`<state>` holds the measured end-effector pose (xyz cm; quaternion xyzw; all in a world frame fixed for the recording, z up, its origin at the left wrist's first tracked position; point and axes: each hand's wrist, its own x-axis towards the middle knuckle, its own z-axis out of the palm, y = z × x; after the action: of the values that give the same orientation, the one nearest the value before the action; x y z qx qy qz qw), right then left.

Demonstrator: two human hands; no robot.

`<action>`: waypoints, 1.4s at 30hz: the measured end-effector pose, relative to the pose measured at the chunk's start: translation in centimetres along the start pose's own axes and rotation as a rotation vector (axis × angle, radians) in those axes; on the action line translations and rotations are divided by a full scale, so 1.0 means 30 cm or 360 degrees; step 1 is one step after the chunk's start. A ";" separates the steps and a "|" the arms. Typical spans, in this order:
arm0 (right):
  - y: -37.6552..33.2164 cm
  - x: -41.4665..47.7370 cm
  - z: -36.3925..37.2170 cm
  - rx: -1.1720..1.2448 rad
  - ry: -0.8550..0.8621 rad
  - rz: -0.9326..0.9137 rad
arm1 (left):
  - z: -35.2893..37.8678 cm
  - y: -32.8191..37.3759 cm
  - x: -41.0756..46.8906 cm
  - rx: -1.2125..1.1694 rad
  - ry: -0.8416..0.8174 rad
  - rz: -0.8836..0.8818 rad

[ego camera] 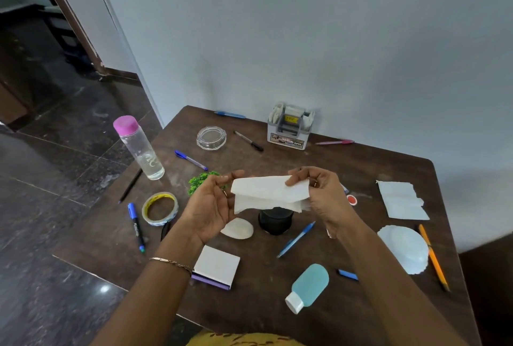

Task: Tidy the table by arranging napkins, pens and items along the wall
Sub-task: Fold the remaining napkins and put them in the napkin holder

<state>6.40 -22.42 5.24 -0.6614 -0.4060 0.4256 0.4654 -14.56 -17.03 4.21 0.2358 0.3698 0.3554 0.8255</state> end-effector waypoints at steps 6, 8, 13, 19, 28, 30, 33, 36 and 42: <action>-0.009 0.049 0.002 -0.0146 0.0119 -0.0166 | 0.033 0.013 0.063 0.0334 0.0136 -0.0094; -0.013 0.063 -0.005 -0.0080 0.0072 -0.0114 | 0.038 0.025 0.093 0.0397 0.0145 -0.0075; -0.001 0.113 -0.038 0.0682 0.0072 0.0232 | 0.051 0.070 0.159 0.0475 0.0113 -0.0033; 0.009 0.176 -0.037 0.0216 -0.0102 0.0299 | 0.062 0.126 0.244 0.0737 0.0060 -0.0024; -0.079 0.341 -0.060 -0.0391 -0.0427 0.0018 | 0.218 0.253 0.420 0.1289 -0.0163 0.0188; -0.094 0.385 -0.069 -0.0388 -0.0384 -0.0062 | 0.235 0.292 0.476 0.1407 -0.0185 0.0291; -0.105 0.454 -0.079 -0.0627 -0.0337 -0.0111 | 0.252 0.344 0.558 0.1802 -0.0347 0.0422; -0.118 0.535 -0.085 -0.1032 -0.0337 -0.0200 | 0.272 0.358 0.632 0.2323 -0.0540 0.0537; -0.152 0.680 -0.111 -0.1281 0.0037 -0.0273 | 0.281 0.340 0.781 0.2785 -0.0359 0.0617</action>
<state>15.18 -3.20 6.52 -0.7592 -0.5884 0.1849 0.2081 -1.12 6.23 5.67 0.8711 0.3786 0.0547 0.3081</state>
